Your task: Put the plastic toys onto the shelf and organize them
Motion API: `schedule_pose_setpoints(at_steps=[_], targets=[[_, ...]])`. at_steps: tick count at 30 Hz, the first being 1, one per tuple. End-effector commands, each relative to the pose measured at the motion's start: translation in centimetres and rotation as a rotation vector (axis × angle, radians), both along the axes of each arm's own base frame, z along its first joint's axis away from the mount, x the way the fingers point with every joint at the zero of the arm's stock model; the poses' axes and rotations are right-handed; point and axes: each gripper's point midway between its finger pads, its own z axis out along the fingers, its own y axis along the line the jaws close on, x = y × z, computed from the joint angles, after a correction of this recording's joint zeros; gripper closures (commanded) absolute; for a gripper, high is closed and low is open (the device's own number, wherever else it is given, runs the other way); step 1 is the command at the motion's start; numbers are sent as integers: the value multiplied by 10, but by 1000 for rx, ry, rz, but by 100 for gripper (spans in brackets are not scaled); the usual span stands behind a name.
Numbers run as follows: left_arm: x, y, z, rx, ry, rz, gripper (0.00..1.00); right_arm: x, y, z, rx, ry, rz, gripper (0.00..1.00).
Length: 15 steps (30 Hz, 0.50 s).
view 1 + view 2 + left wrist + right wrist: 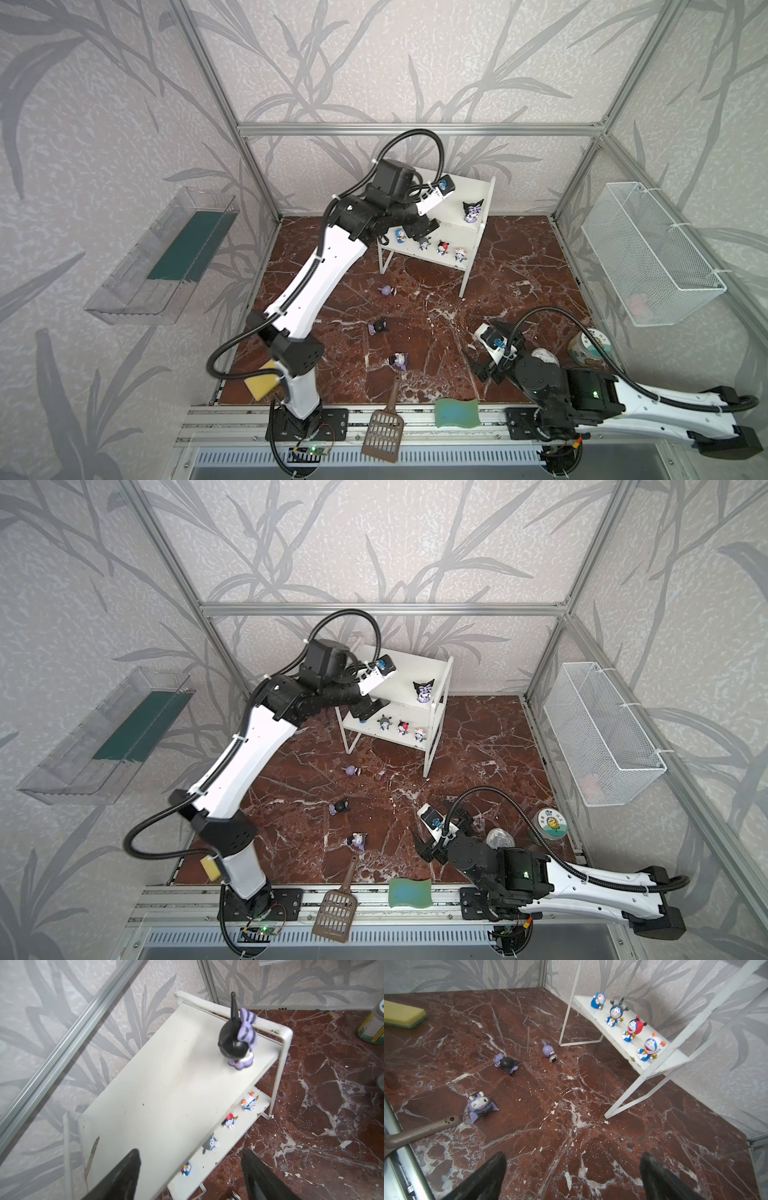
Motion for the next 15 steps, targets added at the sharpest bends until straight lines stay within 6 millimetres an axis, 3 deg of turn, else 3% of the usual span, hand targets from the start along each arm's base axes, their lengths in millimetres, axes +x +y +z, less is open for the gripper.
schedule_pose_setpoints(at_steps=[1,4,7,10,15], targets=[[-26,45,58,-197,-191,139,2,-4,23,-7,38,79,55,1],[-59,84,60,-292,-200,239,0,-4,45,-16,42,151,90,0],[-86,116,48,-358,-167,324,0,0,70,-27,42,237,107,4],[-106,144,24,-400,-109,425,0,2,99,-40,22,312,151,6],[-138,168,-31,-474,23,505,0,-1,141,-78,-108,460,210,12]])
